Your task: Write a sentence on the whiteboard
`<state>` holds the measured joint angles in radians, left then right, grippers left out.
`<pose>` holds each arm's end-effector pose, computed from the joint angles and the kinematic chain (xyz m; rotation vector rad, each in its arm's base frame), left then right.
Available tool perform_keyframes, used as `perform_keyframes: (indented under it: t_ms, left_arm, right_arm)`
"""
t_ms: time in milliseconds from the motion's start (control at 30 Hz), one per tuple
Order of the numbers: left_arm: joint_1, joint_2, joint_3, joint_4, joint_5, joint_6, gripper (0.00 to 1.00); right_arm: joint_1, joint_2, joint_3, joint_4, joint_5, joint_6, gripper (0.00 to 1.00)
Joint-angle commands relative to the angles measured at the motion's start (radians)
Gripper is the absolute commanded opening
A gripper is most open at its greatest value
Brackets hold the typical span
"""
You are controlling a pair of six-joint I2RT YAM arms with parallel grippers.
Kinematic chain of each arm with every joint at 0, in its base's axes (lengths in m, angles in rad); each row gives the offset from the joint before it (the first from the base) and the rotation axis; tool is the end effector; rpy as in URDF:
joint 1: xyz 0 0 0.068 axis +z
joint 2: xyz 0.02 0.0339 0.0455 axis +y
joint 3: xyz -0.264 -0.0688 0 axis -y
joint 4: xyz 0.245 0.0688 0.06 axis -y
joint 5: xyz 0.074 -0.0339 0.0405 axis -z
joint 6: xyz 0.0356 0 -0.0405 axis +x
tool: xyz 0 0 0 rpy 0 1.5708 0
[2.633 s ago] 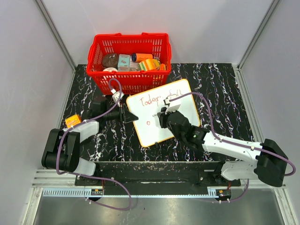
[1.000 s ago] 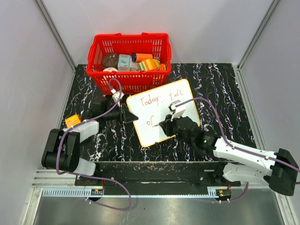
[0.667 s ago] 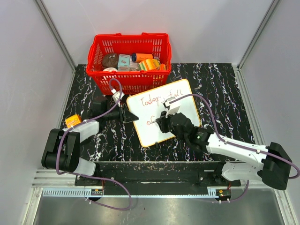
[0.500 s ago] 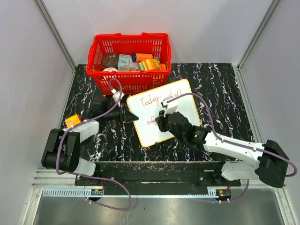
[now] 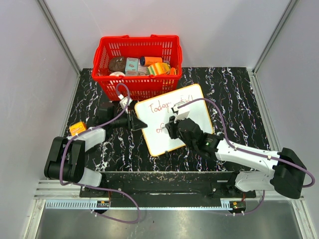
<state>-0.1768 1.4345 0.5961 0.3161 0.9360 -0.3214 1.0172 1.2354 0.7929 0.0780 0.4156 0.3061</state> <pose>0.2657 -0.0766 0.1855 0.4416 2.0515 -1.2738 0.1593 0.2304 0.2741 -0.4056 1.8907 0.4915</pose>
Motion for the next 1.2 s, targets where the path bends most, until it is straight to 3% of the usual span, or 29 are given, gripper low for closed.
perform_keyframes:
  t_ms: [0, 600, 1167]
  left_arm:
    - [-0.027, 0.014, -0.002, -0.038, -0.088, 0.122, 0.0]
    - [-0.027, 0.014, -0.004, -0.04, -0.092, 0.122, 0.0]
    - [-0.027, 0.015, -0.002, -0.04, -0.091, 0.122, 0.0]
  right_arm:
    - [-0.029, -0.008, 0.016, 0.0, 0.08, -0.027, 0.0]
    - [-0.069, -0.134, -0.02, -0.001, 0.055, -0.028, 0.0]
    - [-0.154, -0.086, -0.001, 0.031, -0.009, -0.036, 0.0]
